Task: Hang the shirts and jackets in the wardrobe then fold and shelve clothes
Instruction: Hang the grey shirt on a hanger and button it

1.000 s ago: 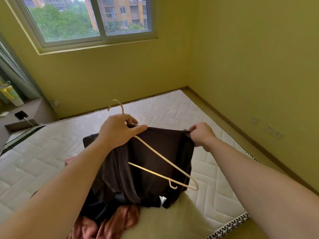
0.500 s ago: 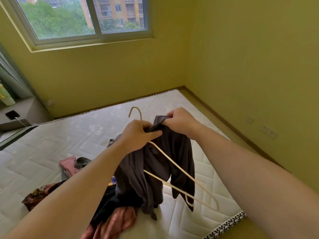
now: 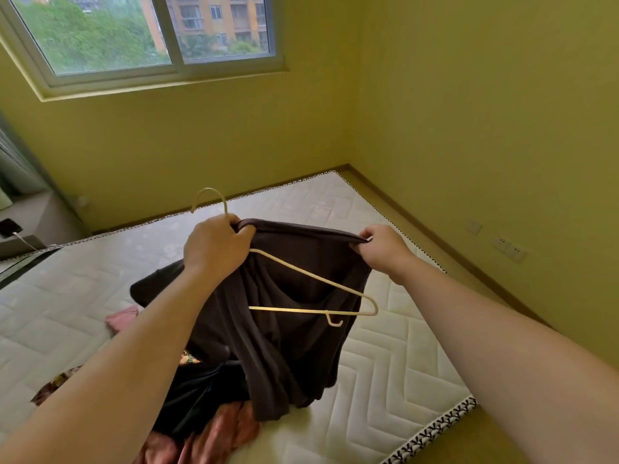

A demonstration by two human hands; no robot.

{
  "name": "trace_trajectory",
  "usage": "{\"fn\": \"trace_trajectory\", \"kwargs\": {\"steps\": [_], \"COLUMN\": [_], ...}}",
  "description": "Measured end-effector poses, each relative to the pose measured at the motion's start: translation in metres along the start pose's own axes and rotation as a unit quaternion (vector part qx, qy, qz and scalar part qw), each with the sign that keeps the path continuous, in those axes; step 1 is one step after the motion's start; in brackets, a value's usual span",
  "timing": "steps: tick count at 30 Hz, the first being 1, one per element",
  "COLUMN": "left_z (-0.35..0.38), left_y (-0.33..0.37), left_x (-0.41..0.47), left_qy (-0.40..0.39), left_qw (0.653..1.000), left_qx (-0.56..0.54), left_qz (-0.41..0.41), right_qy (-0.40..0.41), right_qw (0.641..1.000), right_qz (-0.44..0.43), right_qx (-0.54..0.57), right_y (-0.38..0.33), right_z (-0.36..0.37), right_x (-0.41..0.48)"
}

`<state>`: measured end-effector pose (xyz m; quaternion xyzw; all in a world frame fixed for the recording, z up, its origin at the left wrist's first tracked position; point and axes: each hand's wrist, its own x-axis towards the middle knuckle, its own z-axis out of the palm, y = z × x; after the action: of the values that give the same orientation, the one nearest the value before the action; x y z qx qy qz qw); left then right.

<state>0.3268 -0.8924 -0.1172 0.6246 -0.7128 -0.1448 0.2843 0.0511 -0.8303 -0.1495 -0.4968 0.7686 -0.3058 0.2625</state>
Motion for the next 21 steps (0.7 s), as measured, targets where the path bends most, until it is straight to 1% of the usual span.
{"fn": "trace_trajectory", "kwargs": {"steps": [3,5,7,8,12,15,16,17,18,19,20,21], "left_z": [0.001,0.001,0.002,0.003,0.005,0.007,0.008,0.009,0.01,0.01,0.011,0.012], "left_y": [-0.008,-0.014,-0.017,-0.017,-0.015,-0.01,-0.008,-0.005,0.0,0.004,0.009,0.013], "left_x": [0.002,0.005,0.006,0.007,0.01,0.012,0.012,0.011,0.01,0.008,0.007,0.005], "left_qy": [0.007,0.023,0.043,0.054,0.091,0.1,0.096,0.088,0.075,0.058,0.036,0.011], "left_qw": [0.997,0.994,0.992,0.992,0.992,0.993,0.994,0.996,0.997,0.998,0.999,0.999], "left_qx": [0.074,0.108,0.12,0.117,0.089,0.057,0.044,0.032,0.021,0.012,0.006,0.002], "left_qz": [0.002,-0.008,-0.016,-0.017,-0.018,-0.014,-0.009,-0.006,-0.002,0.006,0.021,0.045], "right_qy": [0.031,0.046,0.049,0.044,0.02,0.02,-0.006,-0.06,-0.141,-0.231,-0.304,-0.324], "right_qw": [0.998,0.996,0.992,0.992,0.999,0.999,0.999,0.995,0.985,0.969,0.95,0.943], "right_qz": [-0.016,-0.009,-0.012,-0.017,-0.039,-0.033,-0.035,-0.04,-0.044,-0.049,-0.057,-0.078], "right_qx": [-0.049,-0.082,-0.119,-0.12,-0.033,0.012,0.041,0.071,0.088,0.075,0.043,0.008], "right_y": [-0.005,-0.007,-0.01,-0.014,-0.027,-0.032,-0.033,-0.035,-0.036,-0.036,-0.034,-0.031], "right_z": [-0.005,-0.008,-0.008,-0.007,0.0,0.004,0.003,0.002,0.001,0.0,-0.002,-0.002], "right_x": [-0.004,-0.008,-0.014,-0.017,-0.026,-0.041,-0.047,-0.055,-0.063,-0.07,-0.076,-0.082]}}
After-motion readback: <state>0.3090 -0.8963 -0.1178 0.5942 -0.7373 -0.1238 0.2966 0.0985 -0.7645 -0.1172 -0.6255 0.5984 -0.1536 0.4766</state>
